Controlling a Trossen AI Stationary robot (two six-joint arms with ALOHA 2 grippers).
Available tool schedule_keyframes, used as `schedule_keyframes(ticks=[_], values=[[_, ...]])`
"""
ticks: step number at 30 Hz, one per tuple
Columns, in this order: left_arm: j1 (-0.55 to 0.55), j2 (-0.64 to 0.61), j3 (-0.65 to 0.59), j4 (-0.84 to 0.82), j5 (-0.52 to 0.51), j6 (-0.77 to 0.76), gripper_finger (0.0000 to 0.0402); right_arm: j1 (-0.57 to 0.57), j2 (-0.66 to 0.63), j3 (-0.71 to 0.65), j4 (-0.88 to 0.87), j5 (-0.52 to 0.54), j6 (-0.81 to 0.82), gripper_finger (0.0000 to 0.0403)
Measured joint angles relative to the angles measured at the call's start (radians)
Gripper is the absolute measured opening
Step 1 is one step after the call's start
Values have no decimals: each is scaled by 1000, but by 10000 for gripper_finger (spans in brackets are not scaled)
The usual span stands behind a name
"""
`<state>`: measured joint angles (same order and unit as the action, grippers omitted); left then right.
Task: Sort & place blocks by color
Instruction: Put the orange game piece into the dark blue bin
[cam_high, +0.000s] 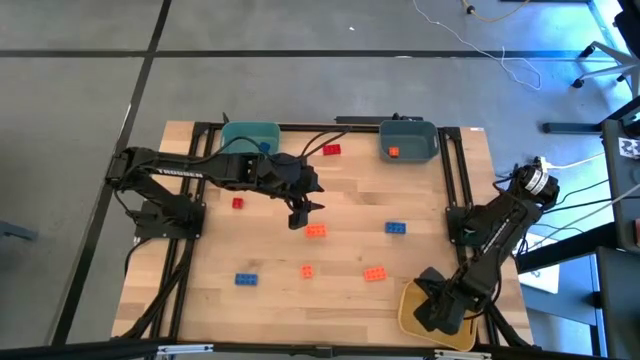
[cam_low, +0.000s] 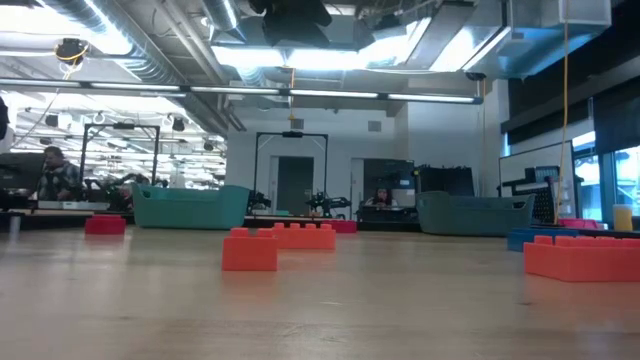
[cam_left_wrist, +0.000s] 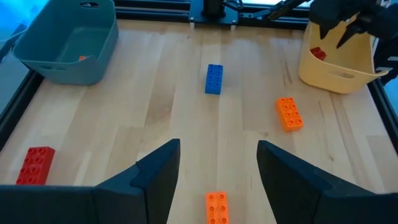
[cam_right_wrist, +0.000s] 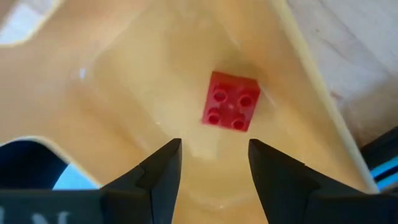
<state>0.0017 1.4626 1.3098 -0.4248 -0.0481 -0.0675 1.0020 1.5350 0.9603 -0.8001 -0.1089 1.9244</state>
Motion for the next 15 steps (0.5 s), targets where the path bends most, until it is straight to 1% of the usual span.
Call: schedule_keyframes(ticks=[4,8,12,15], values=[[0,0,0,-1,1,0,208,-3,-13,90,-146,2,0,188],[0,0,0,-1,1,0,208,-5,-14,233,-354,13,-25,188],[0,0,0,-1,1,-6,208,-11,-15,366,-544,103,-50,183],[0,0,0,-1,1,-7,208,-26,-15,424,-645,157,-53,172]])
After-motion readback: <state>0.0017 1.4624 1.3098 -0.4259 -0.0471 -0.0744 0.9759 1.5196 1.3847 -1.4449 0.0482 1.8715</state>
